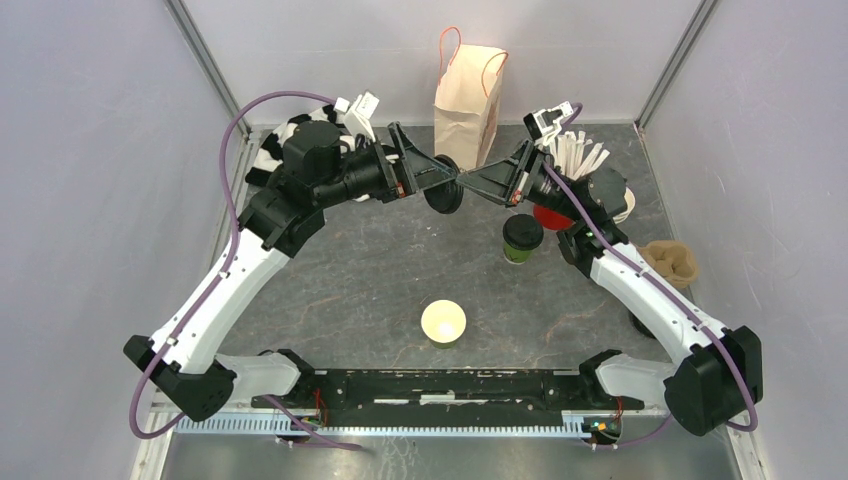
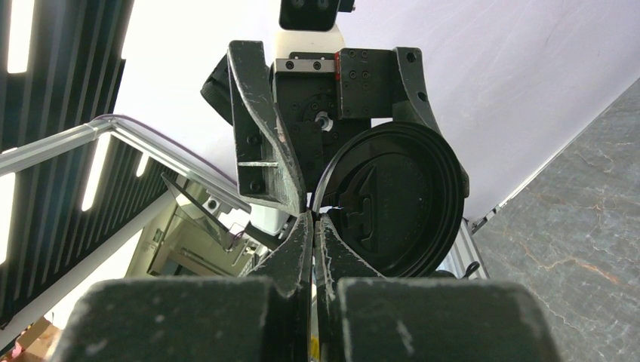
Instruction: Pack the takeout coffee
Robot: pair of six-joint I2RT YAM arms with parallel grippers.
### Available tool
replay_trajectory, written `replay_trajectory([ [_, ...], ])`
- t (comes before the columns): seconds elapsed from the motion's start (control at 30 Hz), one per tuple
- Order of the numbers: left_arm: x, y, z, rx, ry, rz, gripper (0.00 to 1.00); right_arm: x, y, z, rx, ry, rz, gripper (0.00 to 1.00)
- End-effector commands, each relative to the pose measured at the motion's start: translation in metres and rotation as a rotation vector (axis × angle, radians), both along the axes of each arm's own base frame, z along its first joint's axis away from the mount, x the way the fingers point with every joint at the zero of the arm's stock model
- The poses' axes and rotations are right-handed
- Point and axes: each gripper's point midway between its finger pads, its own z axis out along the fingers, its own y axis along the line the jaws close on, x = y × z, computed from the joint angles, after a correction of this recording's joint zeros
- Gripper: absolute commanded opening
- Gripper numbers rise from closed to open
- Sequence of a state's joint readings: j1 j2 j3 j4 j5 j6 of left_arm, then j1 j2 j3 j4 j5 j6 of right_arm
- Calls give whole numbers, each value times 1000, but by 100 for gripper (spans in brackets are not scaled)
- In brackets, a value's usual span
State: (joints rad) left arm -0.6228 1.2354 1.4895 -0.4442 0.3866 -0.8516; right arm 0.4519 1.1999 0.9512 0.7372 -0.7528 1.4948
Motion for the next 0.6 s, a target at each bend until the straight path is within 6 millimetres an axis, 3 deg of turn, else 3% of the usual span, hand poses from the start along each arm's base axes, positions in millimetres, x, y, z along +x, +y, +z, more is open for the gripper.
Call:
replay_trajectory([
  [0.0,-15,-3,28,-15,-127,-93,100,6,0,8,4,-6,-36,0],
  [0.57,-16,-1,14,58,-145,-115,95,14,4,2,-53,24,-73,0],
])
